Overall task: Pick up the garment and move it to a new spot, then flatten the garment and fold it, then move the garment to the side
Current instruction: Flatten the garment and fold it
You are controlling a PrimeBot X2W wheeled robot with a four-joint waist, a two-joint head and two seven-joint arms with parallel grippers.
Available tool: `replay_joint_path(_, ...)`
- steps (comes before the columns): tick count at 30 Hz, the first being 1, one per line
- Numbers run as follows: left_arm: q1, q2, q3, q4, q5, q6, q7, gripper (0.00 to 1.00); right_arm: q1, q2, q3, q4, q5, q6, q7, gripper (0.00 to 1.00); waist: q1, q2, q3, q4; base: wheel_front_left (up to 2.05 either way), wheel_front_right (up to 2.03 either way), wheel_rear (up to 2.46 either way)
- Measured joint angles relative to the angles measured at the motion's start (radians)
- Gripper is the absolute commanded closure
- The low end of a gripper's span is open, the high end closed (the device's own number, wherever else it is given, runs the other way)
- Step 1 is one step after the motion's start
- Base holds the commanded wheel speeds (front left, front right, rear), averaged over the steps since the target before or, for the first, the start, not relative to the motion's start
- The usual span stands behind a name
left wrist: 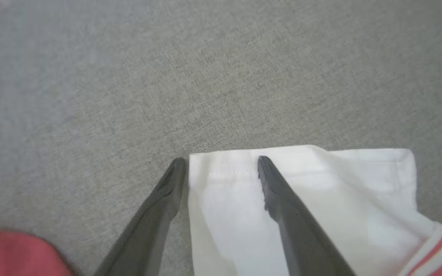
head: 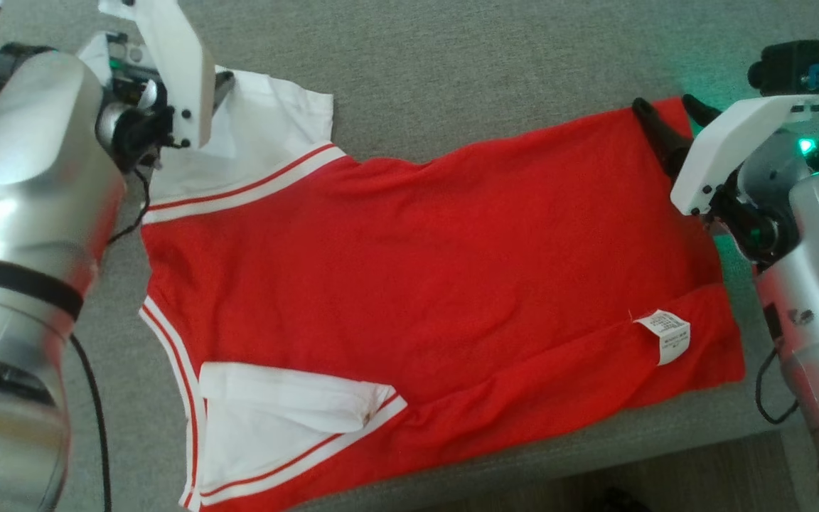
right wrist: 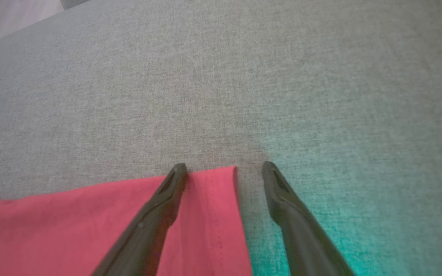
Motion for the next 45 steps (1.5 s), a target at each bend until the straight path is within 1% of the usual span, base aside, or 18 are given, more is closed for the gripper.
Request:
replay_joint_path(3, -0.008, -0.007, -0.015, 0.026, -0.007, -0.008, 0.02, 0.0, -0.002, -0.007, 0.03, 0.012, 0.022, 0.0, -0.006, 0.0, -0.0002, 0.0, -0.007, -0.001, 0.0, 0.0, 0.0)
replay_joint_path(4, -0.012, -0.009, -0.018, 0.035, -0.007, -0.009, 0.02, 0.0, -0.002, -0.008, 0.037, 0.018, 0.031, 0.0, -0.011, 0.05, -0.0002, 0.0, -0.008, 0.0, 0.0, 0.0, 0.0)
replay_joint_path(5, -0.018, -0.011, -0.02, 0.045, -0.007, -0.009, 0.021, 0.0, -0.003, -0.012, 0.047, 0.023, 0.042, 0.0, -0.013, 0.18, -0.0002, 0.0, -0.009, 0.001, 0.0, 0.0, 0.0)
replay_joint_path(6, -0.021, -0.014, -0.021, 0.049, -0.007, -0.009, 0.021, 0.53, -0.005, -0.016, 0.055, 0.028, 0.05, 0.0, -0.016, 0.41, -0.0001, 0.0, -0.009, 0.002, 0.0, 0.0, 0.0)
replay_joint_path(7, -0.021, -0.015, -0.024, 0.052, -0.007, -0.013, 0.019, 0.89, -0.009, -0.02, 0.062, 0.035, 0.056, 0.0, -0.02, 0.82, -0.0002, 0.0, -0.009, 0.003, 0.0, 0.0, 0.0)
replay_joint_path(8, -0.021, -0.015, -0.025, 0.055, -0.007, -0.013, 0.009, 1.0, -0.015, -0.024, 0.066, 0.041, 0.059, 0.0, -0.027, 1.0, -0.0002, 0.0, -0.009, 0.005, 0.0, 0.0, 0.0)
replay_joint_path(10, -0.021, -0.015, -0.025, 0.06, -0.007, -0.014, -0.006, 1.0, -0.02, -0.025, 0.066, 0.051, 0.06, 0.0, -0.047, 1.0, -0.0001, 0.0, -0.009, 0.006, 0.0, 0.0, 0.0)
replay_joint_path(14, -0.021, -0.017, -0.027, 0.08, 0.002, -0.012, -0.082, 1.0, -0.02, -0.02, 0.05, 0.112, 0.056, 0.0, -0.171, 1.0, -0.0001, 0.0, -0.015, 0.015, 0.0, 0.0, 0.0)
replay_joint_path(18, -0.023, -0.015, -0.032, 0.085, 0.026, -0.002, -0.199, 1.0, -0.02, -0.008, 0.044, 0.168, 0.042, 0.0, -0.25, 1.0, -0.0001, 0.0, -0.037, 0.025, 0.0, 0.0, 0.0)
replay_joint_path(20, -0.024, -0.018, -0.03, 0.097, 0.024, -0.002, -0.238, 1.0, -0.02, -0.002, 0.043, 0.19, 0.038, 0.0, -0.289, 1.0, -0.0001, 0.0, -0.052, 0.031, 0.0, 0.0, 0.0)
replay_joint_path(28, -0.015, -0.032, -0.031, 0.115, -0.007, -0.017, -0.291, 1.0, -0.017, -0.003, 0.067, 0.227, 0.032, 0.0, -0.394, 1.0, -0.0001, 0.0, -0.13, 0.058, 0.0, 0.0, 0.0)
replay_joint_path(32, 0.023, -0.033, -0.056, 0.072, -0.048, -0.024, -0.281, 1.0, -0.001, -0.021, 0.095, 0.223, 0.05, 0.0, -0.421, 1.0, -0.0001, 0.0, -0.178, 0.072, 0.0, 0.0, 0.0)
replay_joint_path(36, 0.103, -0.009, -0.125, -0.05, -0.103, -0.025, -0.229, 1.0, 0.056, -0.06, 0.118, 0.234, 0.058, 0.0, -0.433, 1.0, -0.0002, 0.0, -0.224, 0.087, 0.0, 0.0, 0.0)
replay_joint_path(39, 0.15, 0.037, -0.161, -0.143, -0.145, -0.025, -0.205, 1.0, 0.088, -0.071, 0.129, 0.25, 0.061, 0.0, -0.445, 1.0, -0.0002, 0.0, -0.252, 0.1, 0.0, 0.0, 0.0)
replay_joint_path(45, 0.214, 0.14, -0.236, -0.332, -0.217, -0.025, -0.121, 1.0, 0.095, -0.089, 0.159, 0.268, 0.072, 0.0, -0.458, 1.0, -0.0002, 0.0001, -0.299, 0.123, 0.0, 0.0, 0.0)
